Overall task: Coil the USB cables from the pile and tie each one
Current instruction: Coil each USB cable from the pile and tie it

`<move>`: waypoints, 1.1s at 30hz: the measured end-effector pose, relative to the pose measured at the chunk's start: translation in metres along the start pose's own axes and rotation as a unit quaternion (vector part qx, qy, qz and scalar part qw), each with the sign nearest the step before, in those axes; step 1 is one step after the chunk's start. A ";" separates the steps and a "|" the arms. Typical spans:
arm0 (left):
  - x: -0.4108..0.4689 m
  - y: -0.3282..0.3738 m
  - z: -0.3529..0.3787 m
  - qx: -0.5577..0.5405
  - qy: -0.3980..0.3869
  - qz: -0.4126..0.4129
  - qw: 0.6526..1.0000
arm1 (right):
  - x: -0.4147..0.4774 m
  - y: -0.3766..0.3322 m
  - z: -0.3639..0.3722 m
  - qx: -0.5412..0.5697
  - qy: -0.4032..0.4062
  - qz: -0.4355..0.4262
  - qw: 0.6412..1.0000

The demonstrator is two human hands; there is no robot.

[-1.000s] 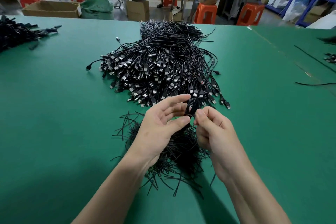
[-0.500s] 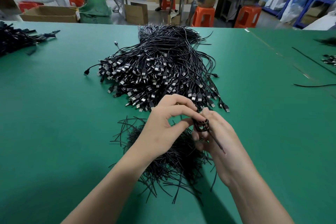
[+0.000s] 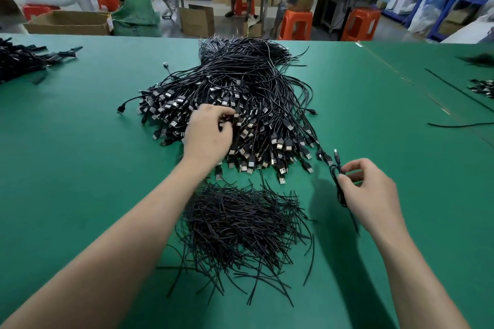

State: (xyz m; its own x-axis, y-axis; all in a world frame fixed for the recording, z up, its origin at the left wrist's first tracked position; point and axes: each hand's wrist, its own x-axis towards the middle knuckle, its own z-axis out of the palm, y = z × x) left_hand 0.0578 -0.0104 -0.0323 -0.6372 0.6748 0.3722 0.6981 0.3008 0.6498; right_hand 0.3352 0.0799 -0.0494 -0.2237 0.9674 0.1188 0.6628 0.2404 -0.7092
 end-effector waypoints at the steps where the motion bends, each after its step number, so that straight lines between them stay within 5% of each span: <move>1: 0.009 -0.007 0.001 0.048 0.006 -0.021 0.999 | 0.004 0.007 -0.002 -0.033 0.002 0.008 0.999; 7: 0.041 -0.043 -0.004 0.252 0.023 -0.005 0.967 | 0.012 0.035 -0.004 -0.141 -0.024 0.083 0.986; 12: 0.050 -0.049 0.000 0.302 0.000 -0.014 0.953 | -0.007 0.030 0.009 -0.198 0.006 0.053 0.979; 16: 0.057 -0.048 -0.002 0.237 0.031 -0.007 0.971 | -0.025 0.016 0.022 -0.131 0.042 -0.047 0.989; 21: 0.057 -0.047 0.001 0.232 0.048 -0.013 0.972 | -0.044 -0.003 0.045 -0.037 -0.025 -0.117 0.992; 33: 0.077 -0.045 -0.005 0.266 0.014 -0.015 0.964 | -0.059 -0.028 0.050 0.078 -0.132 -0.091 0.984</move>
State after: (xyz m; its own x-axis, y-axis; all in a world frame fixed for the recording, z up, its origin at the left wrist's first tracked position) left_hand -0.0244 0.0239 -0.0297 -0.6630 0.6448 0.3803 0.7433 0.6275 0.2319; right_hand 0.2941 0.0119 -0.0707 -0.5205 0.8498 0.0837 0.4810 0.3728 -0.7935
